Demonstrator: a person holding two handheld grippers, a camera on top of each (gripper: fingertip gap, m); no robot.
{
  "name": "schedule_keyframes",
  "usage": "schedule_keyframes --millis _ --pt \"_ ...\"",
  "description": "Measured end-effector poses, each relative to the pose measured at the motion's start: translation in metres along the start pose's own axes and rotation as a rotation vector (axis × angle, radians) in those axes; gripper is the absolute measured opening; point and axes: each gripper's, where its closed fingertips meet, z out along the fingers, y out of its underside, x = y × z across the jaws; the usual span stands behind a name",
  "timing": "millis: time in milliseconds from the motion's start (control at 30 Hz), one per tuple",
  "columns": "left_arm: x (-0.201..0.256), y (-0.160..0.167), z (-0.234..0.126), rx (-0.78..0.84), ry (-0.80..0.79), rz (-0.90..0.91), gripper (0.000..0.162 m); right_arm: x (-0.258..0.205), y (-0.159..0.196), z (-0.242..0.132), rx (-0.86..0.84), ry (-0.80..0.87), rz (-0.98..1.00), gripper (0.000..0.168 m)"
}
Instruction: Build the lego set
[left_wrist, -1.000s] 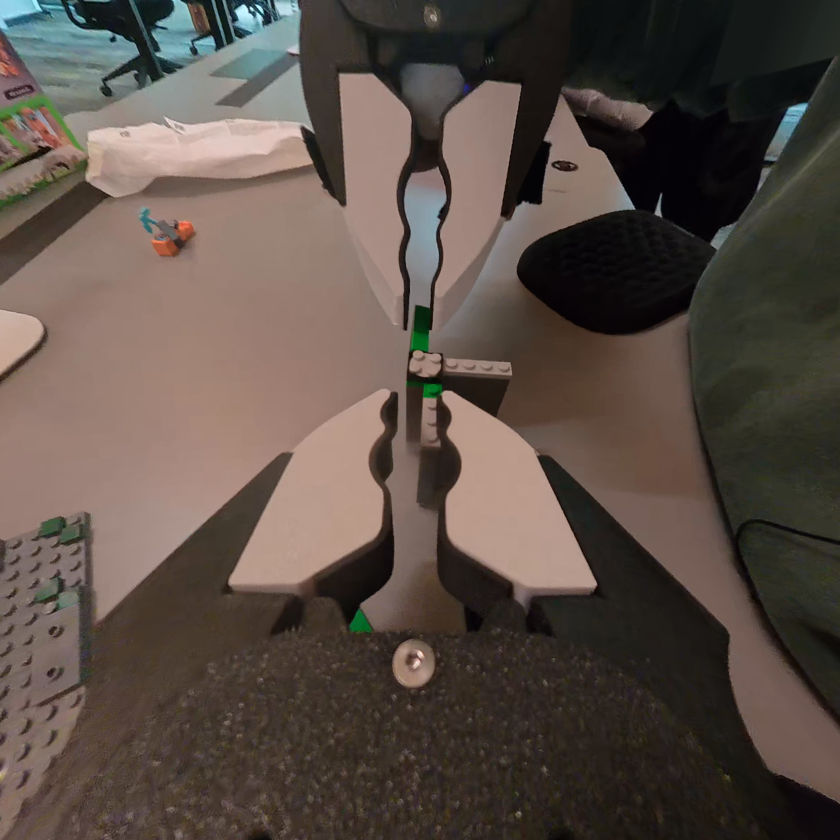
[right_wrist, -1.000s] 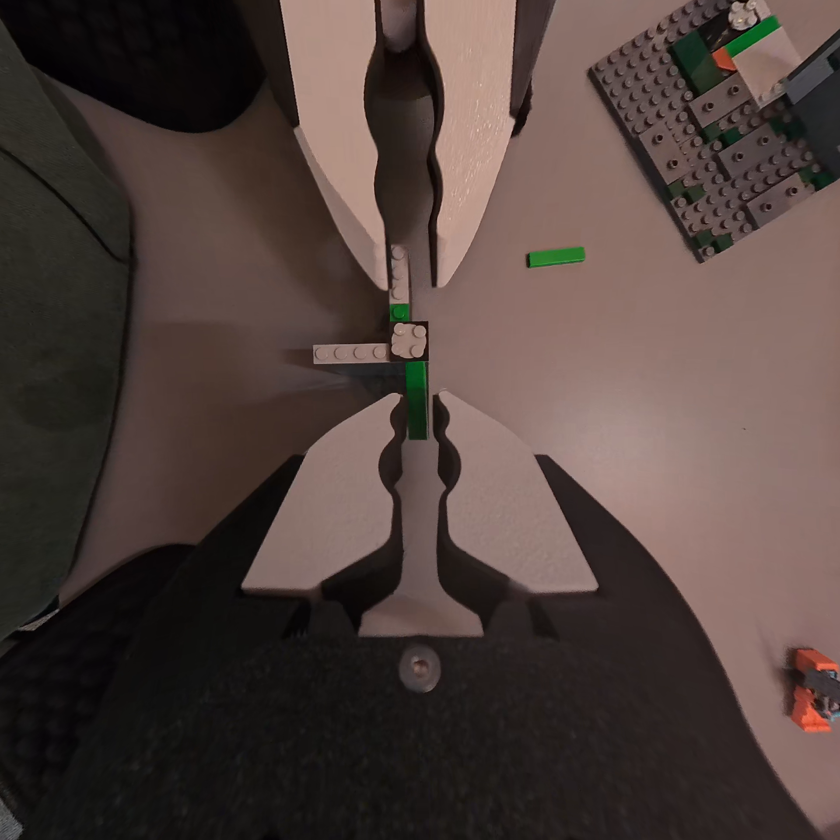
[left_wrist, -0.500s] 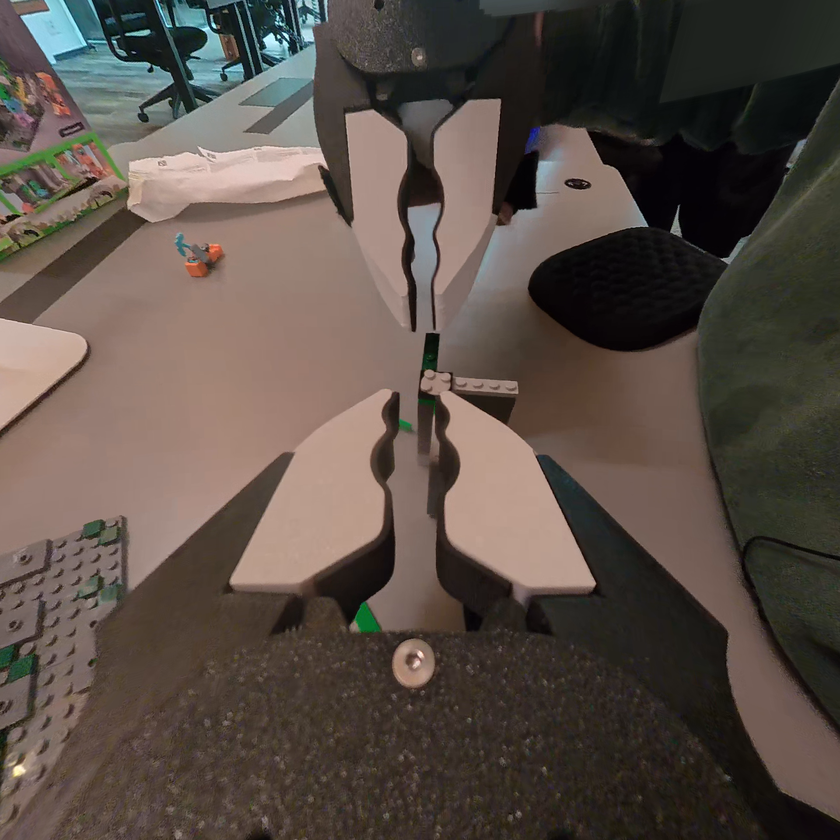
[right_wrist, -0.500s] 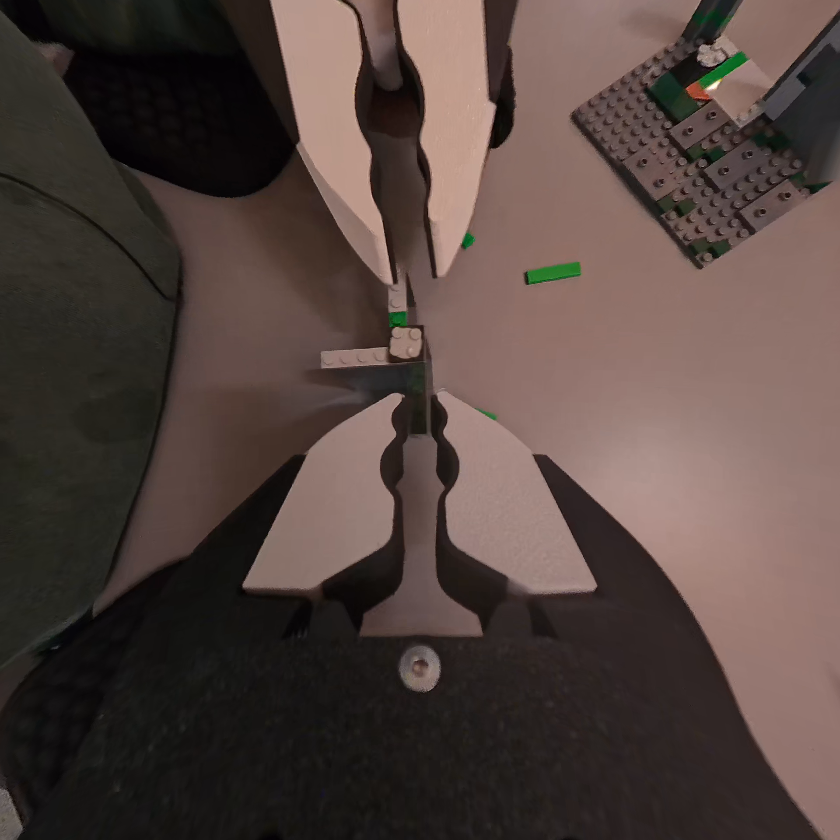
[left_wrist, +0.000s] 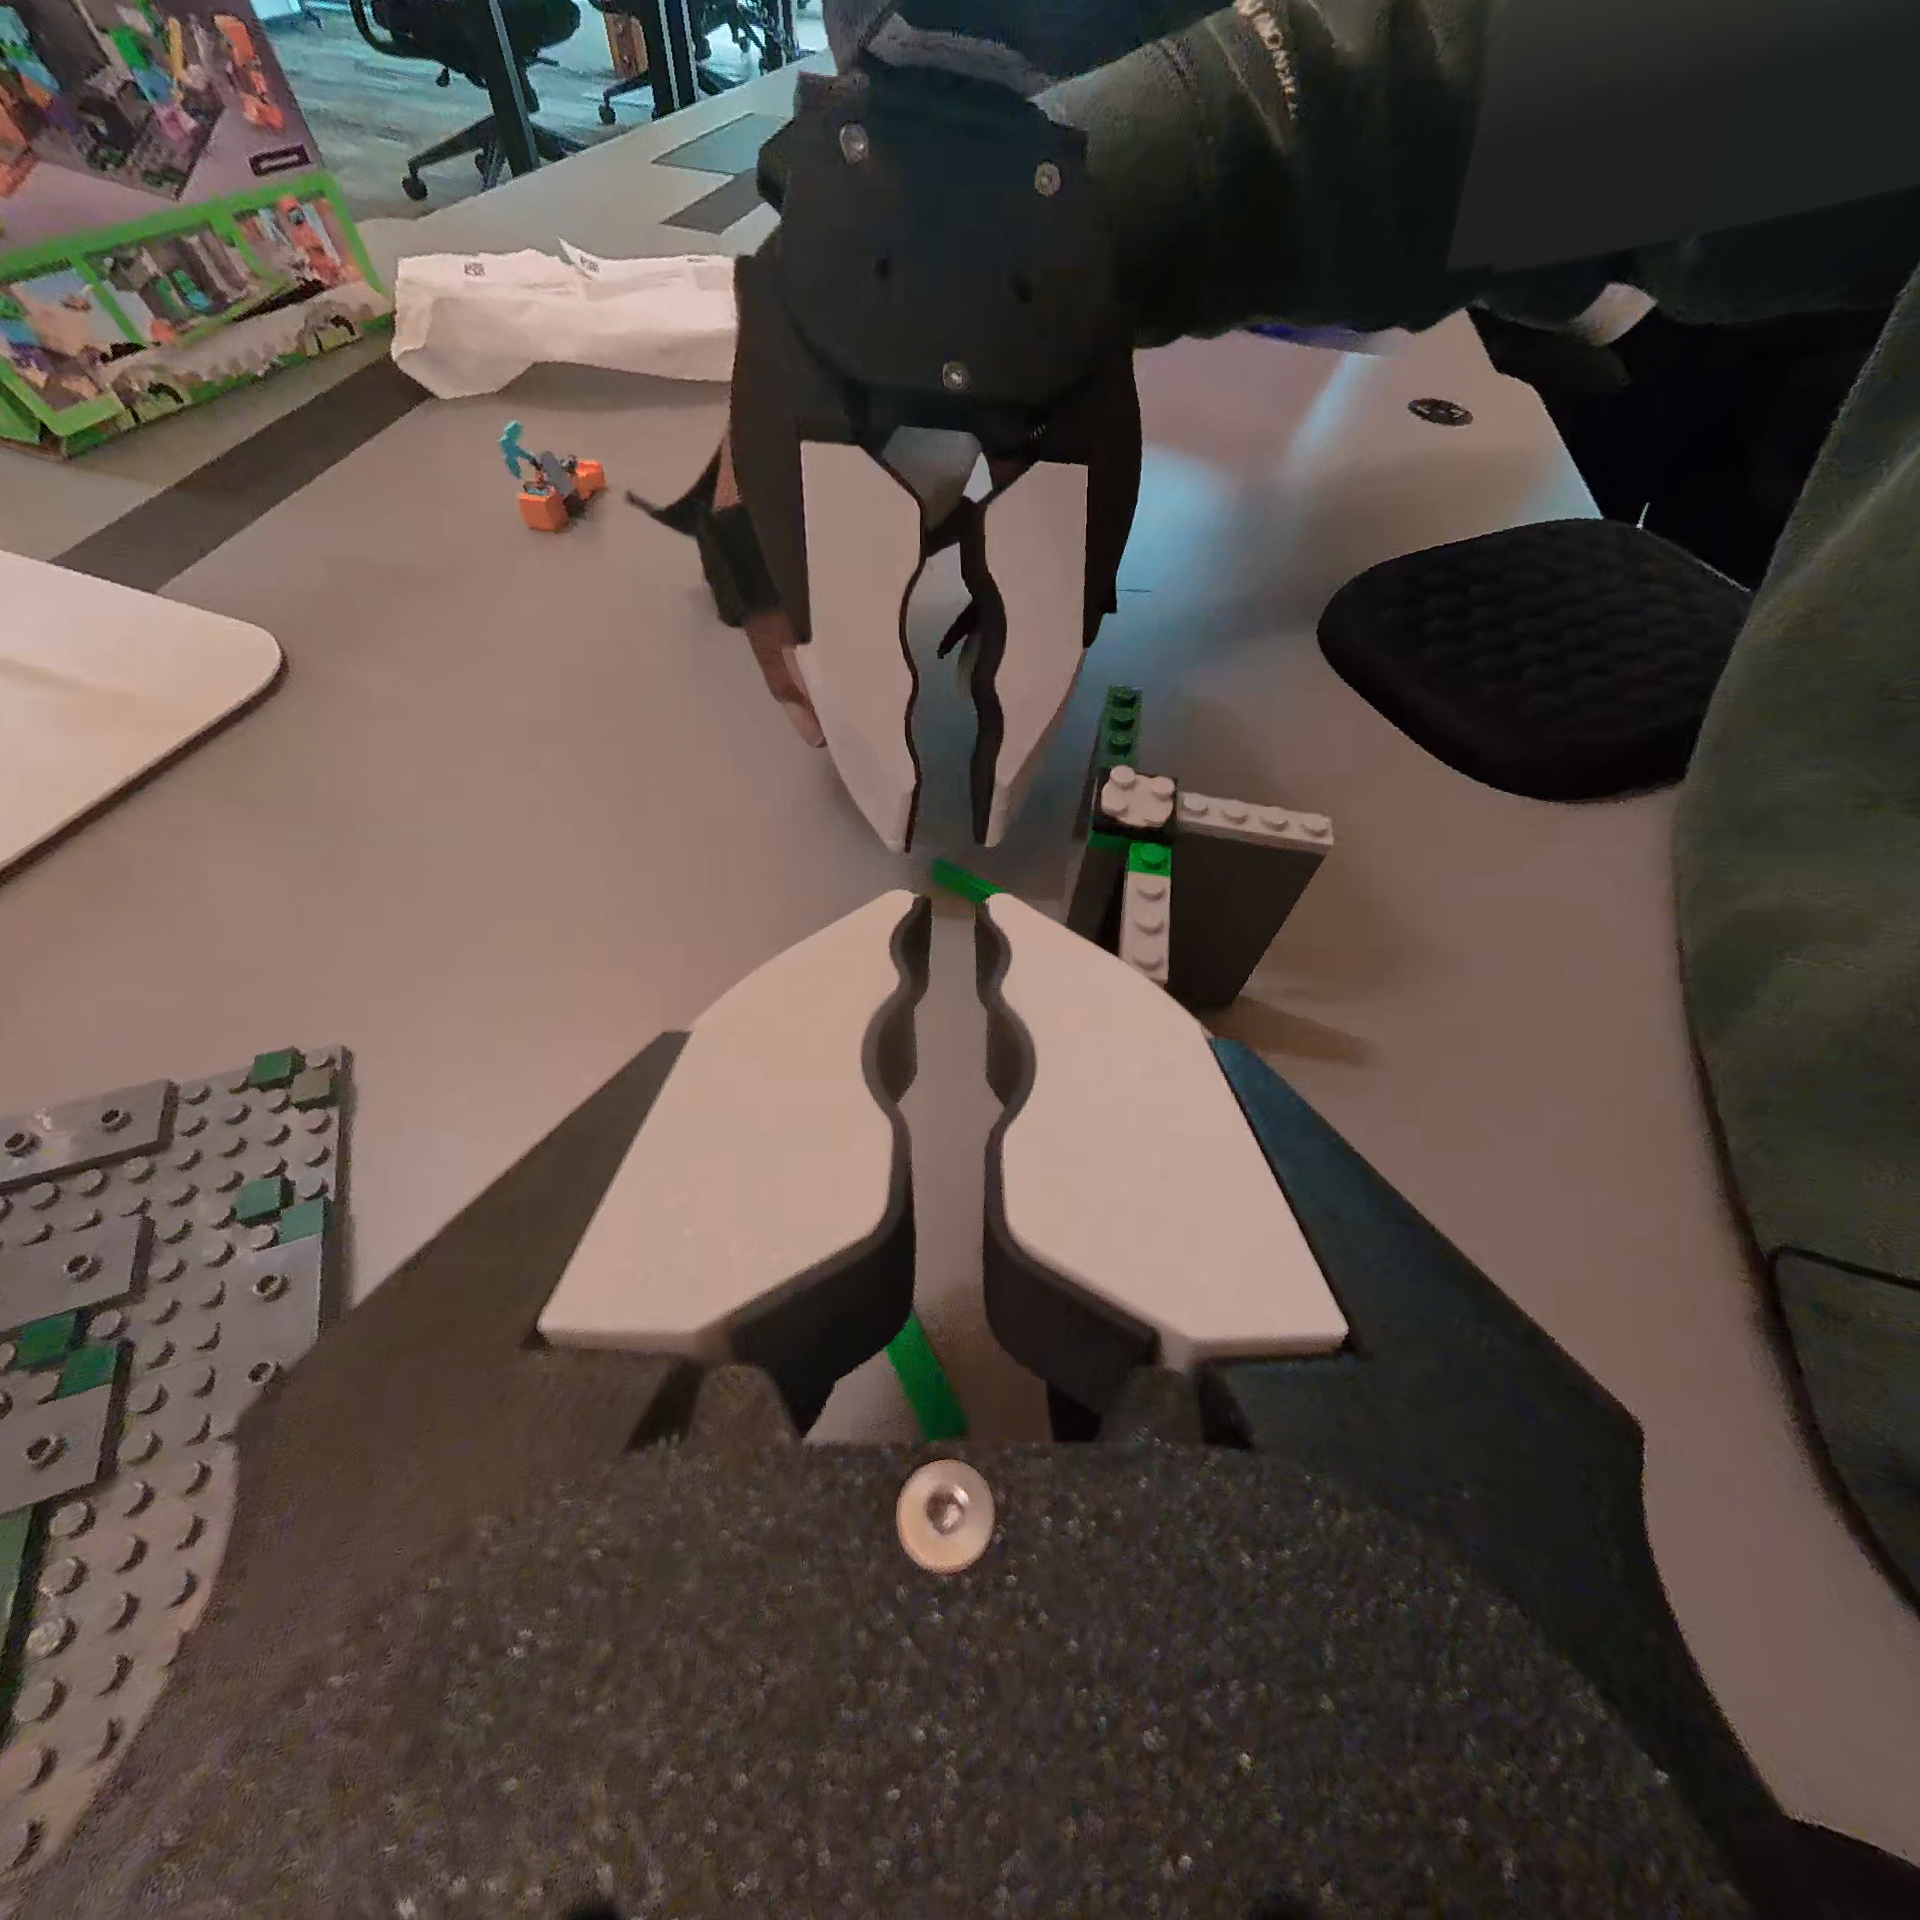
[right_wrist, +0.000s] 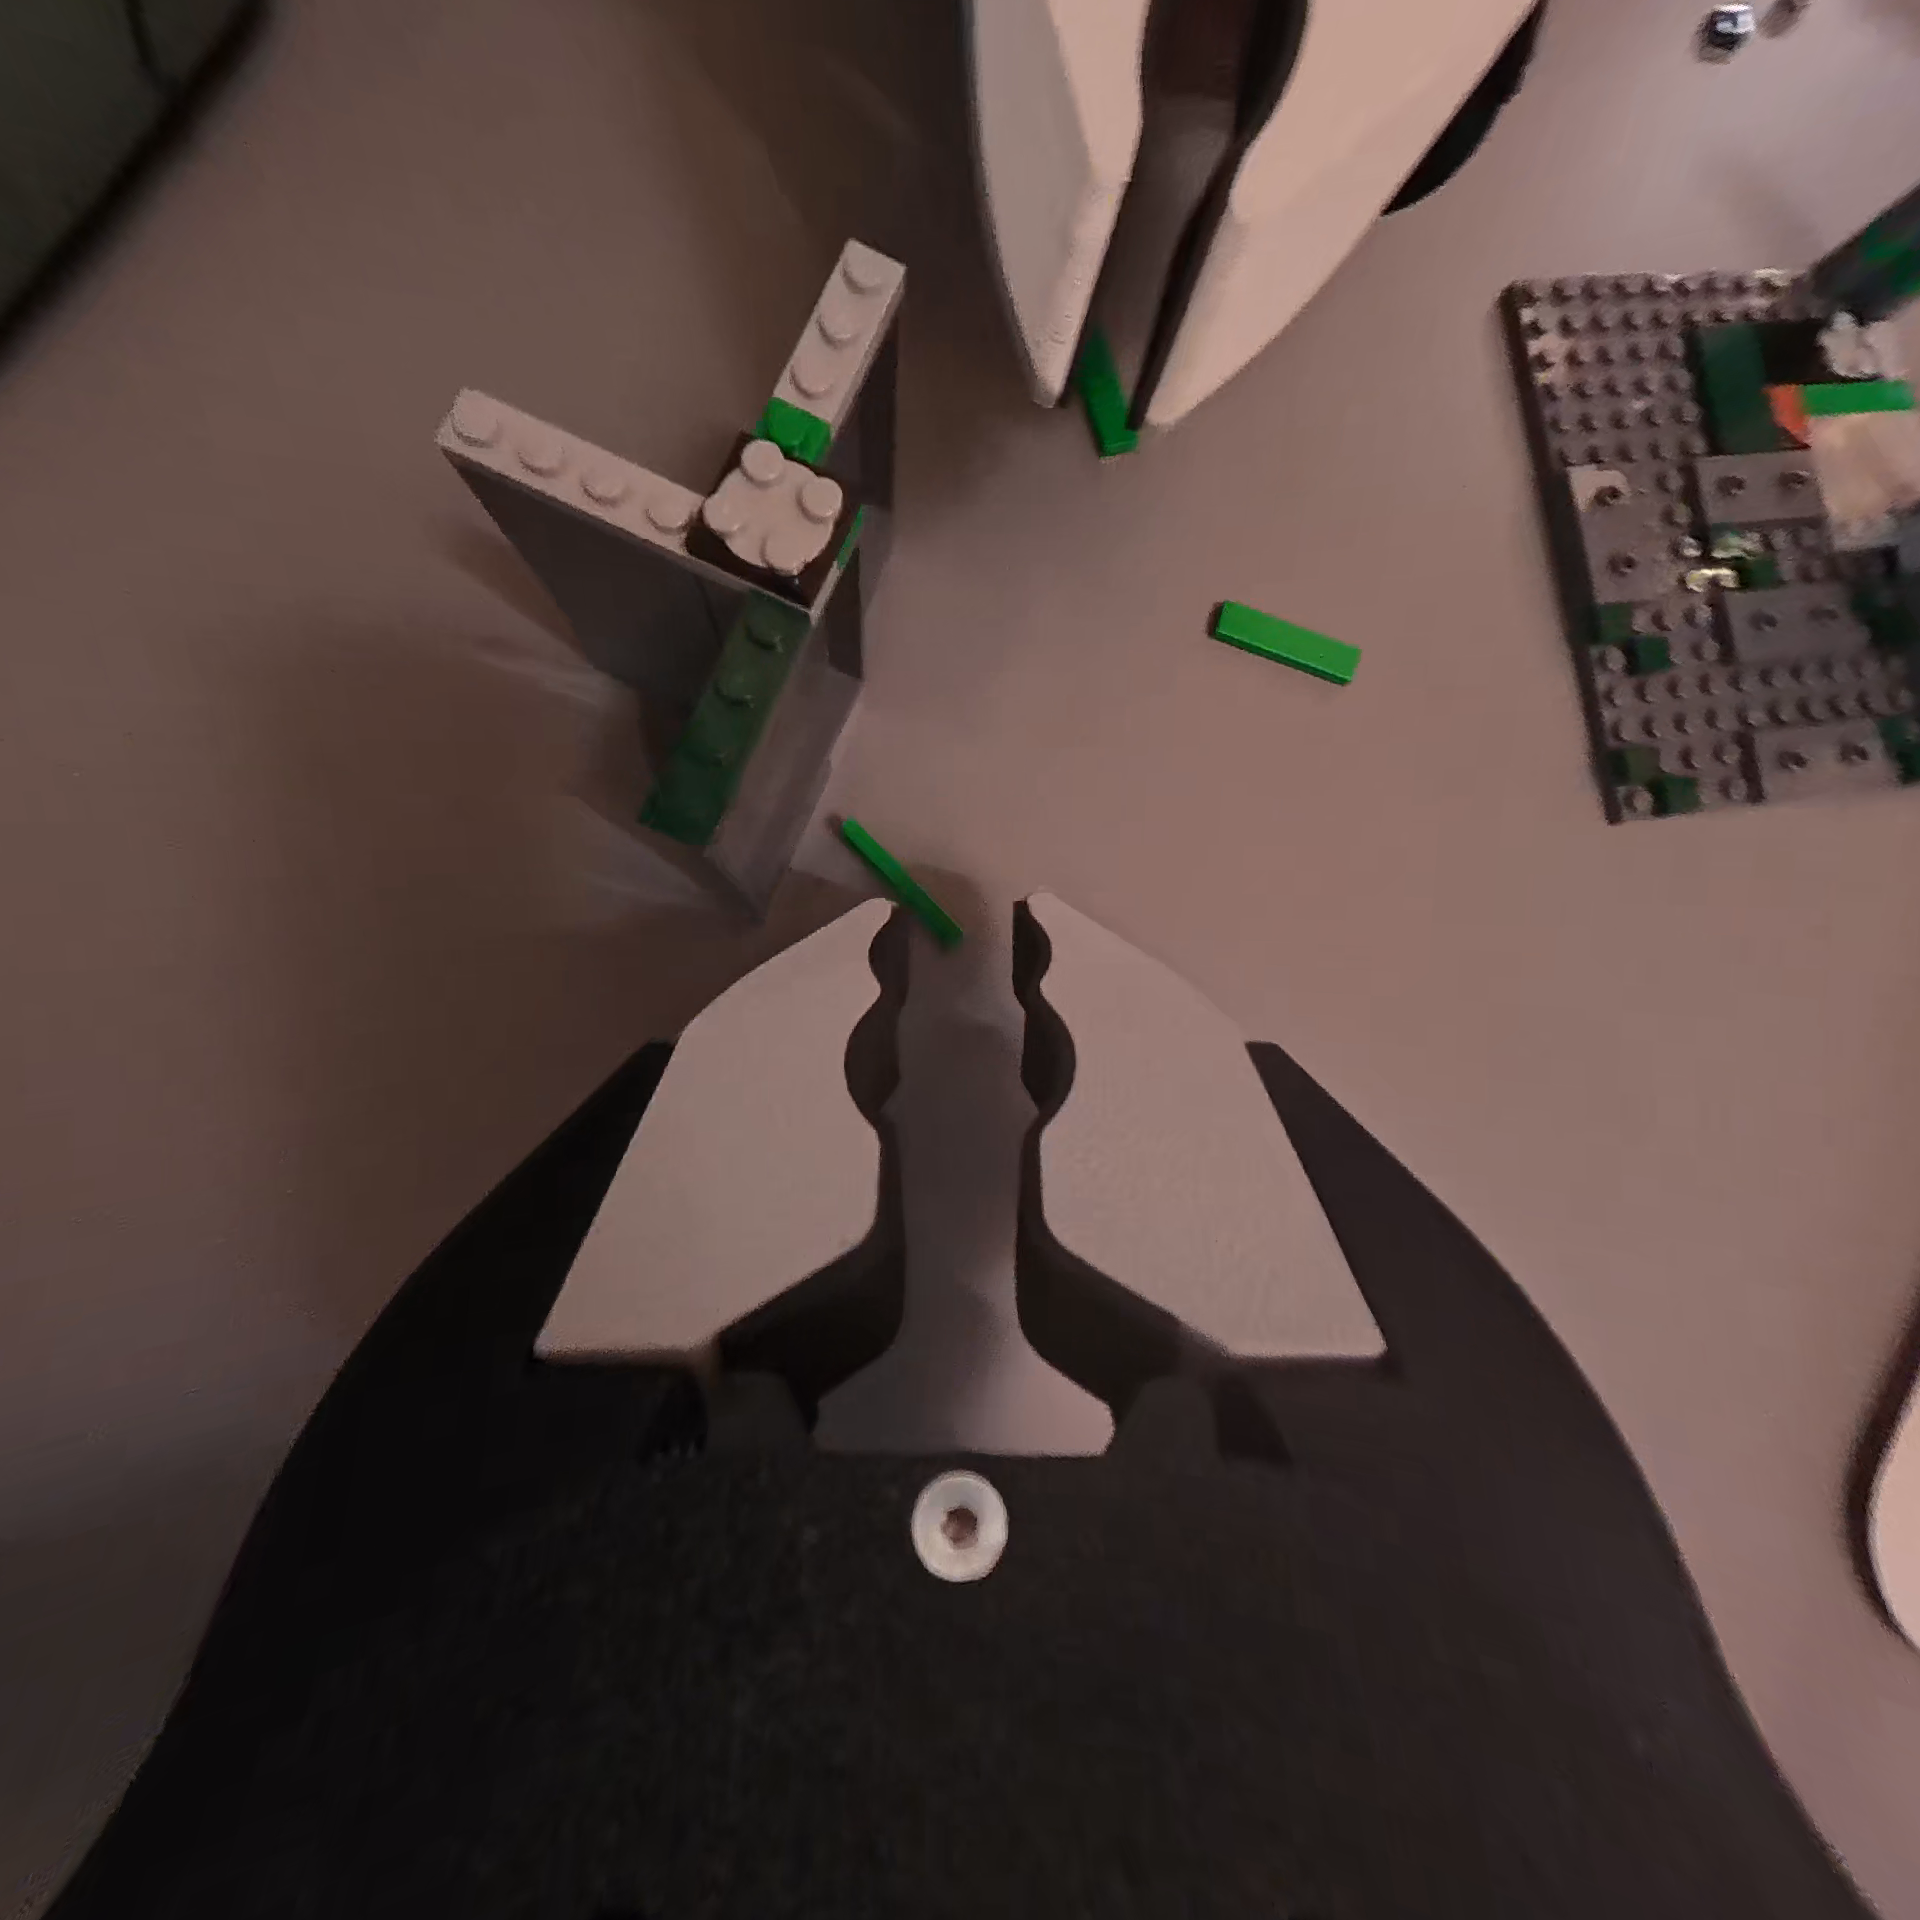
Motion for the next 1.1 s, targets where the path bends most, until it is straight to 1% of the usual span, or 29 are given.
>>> schedule_keyframes --millis 67,133,200,300,367,433,533,600,700,900,1000,1100 --pt "-0.002 0.002 0.001 0.000 0.002 -0.013 0.008 0.000 0.003 0.004 -0.013 -0.046 -0.026 0.021" --pt "-0.003 0.004 0.002 -0.002 0.002 -0.026 0.008 -0.001 0.004 0.008 -0.014 -0.090 -0.037 0.020" --pt "-0.005 0.005 0.003 -0.003 -0.002 -0.038 0.008 -0.003 0.006 0.011 -0.015 -0.118 -0.036 0.004" --pt "-0.006 0.000 0.003 0.014 -0.009 -0.067 0.008 0.000 0.001 0.005 0.051 -0.108 0.046 0.002" --pt "-0.008 -0.008 0.002 0.042 -0.004 -0.109 0.009 0.008 -0.005 -0.009 0.105 -0.055 0.149 0.003" --pt "-0.008 -0.018 0.003 0.058 0.041 -0.193 0.010 0.011 -0.018 -0.027 0.173 -0.024 0.261 0.002" --pt "-0.002 -0.032 0.009 0.062 0.168 -0.359 0.015 0.009 -0.036 -0.052 0.210 0.013 0.382 0.002" --pt "0.003 -0.045 0.013 0.089 0.248 -0.457 0.019 0.002 -0.047 -0.064 0.230 0.010 0.440 0.002" --pt "0.009 -0.061 0.018 0.142 0.314 -0.573 0.019 -0.006 -0.058 -0.075 0.254 0.017 0.493 0.002" --pt "0.027 -0.069 0.024 0.169 0.426 -0.782 0.023 -0.014 -0.058 -0.080 0.199 0.148 0.400 0.002" --pt "0.032 -0.066 0.027 0.150 0.424 -0.850 0.025 -0.016 -0.056 -0.080 0.163 0.223 0.346 0.003" --pt "0.033 -0.066 0.028 0.166 0.421 -0.916 0.025 -0.015 -0.056 -0.079 0.123 0.297 0.282 0.003"
